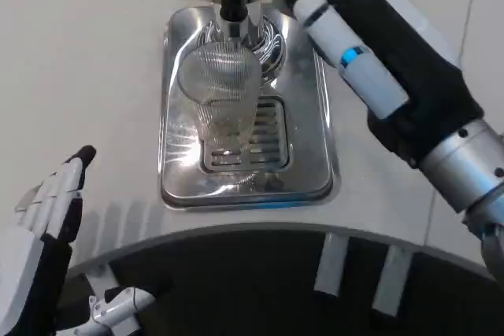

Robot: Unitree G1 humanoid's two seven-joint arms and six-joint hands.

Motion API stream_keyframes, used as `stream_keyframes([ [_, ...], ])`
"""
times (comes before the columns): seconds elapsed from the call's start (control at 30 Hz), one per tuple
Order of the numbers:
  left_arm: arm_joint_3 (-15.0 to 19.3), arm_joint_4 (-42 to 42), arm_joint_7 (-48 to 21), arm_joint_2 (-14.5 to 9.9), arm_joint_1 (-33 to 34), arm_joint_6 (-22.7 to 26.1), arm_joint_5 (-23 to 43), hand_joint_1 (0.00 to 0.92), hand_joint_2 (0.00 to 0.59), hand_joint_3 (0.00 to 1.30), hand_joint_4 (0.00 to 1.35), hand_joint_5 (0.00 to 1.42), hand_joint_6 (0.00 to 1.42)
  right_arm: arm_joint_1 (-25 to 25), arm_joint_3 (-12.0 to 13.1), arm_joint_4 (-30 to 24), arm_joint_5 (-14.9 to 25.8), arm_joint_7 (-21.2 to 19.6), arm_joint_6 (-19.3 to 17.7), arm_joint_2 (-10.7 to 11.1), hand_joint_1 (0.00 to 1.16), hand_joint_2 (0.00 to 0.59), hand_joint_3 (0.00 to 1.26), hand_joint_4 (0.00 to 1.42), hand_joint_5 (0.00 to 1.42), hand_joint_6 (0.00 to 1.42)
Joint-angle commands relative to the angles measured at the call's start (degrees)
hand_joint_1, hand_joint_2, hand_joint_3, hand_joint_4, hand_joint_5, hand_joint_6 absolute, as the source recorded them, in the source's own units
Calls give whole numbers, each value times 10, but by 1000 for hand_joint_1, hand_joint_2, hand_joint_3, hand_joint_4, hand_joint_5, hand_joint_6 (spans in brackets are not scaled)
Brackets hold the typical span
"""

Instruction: Grasp the cup under the faucet to collect the drink, then remove the cup.

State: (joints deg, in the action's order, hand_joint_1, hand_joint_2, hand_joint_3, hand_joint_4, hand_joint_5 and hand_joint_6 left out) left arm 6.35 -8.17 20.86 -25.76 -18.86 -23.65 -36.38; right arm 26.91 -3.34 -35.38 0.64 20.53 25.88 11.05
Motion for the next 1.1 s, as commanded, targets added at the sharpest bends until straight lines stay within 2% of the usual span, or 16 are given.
stream_keyframes([
  [0.03, 9, 11, -2, 0, -2, 2, 2, 112, 70, 0, 0, 58, 75, 20, -10, 21, 9, -6, -7, -3, 0, 586, 0, 0, 0, 0],
  [0.2, 13, 16, -4, 1, 0, -2, 7, 111, 70, 3, 0, 64, 79, 32, -19, 45, 11, -9, -16, 0, 0, 586, 0, 0, 0, 0],
  [0.3, 13, 19, -3, 1, -2, -3, 6, 108, 71, 2, 0, 66, 83, 44, -27, 69, 16, -8, -19, -7, 0, 586, 0, 0, 0, 0],
  [0.43, 13, 22, -3, 1, -2, -4, 5, 103, 72, 0, 0, 68, 85, 59, -49, 83, 13, -7, -22, -16, 0, 586, 0, 0, 0, 0],
  [0.53, 13, 26, -2, 1, -1, -4, 5, 101, 72, 0, 0, 69, 87, 73, -65, 89, 8, 2, -16, -9, 0, 580, 0, 0, 0, 0],
  [0.83, 11, 32, 0, 6, 5, -2, 3, 97, 73, 3, 0, 98, 97, 124, -109, 102, -18, 37, 9, 38, 0, 576, 0, 0, 0, 0],
  [1.03, 9, 40, -2, 8, 9, 0, 3, 88, 73, 5, 0, 103, 102, 142, -140, 93, -50, 66, 35, 77, 0, 566, 0, 0, 0, 0],
  [1.1, 8, 42, -2, 9, 12, 1, 2, 85, 72, 5, 0, 104, 102, 150, -159, 88, -73, 78, 40, 96, 0, 564, 0, 0, 0, 0],
])
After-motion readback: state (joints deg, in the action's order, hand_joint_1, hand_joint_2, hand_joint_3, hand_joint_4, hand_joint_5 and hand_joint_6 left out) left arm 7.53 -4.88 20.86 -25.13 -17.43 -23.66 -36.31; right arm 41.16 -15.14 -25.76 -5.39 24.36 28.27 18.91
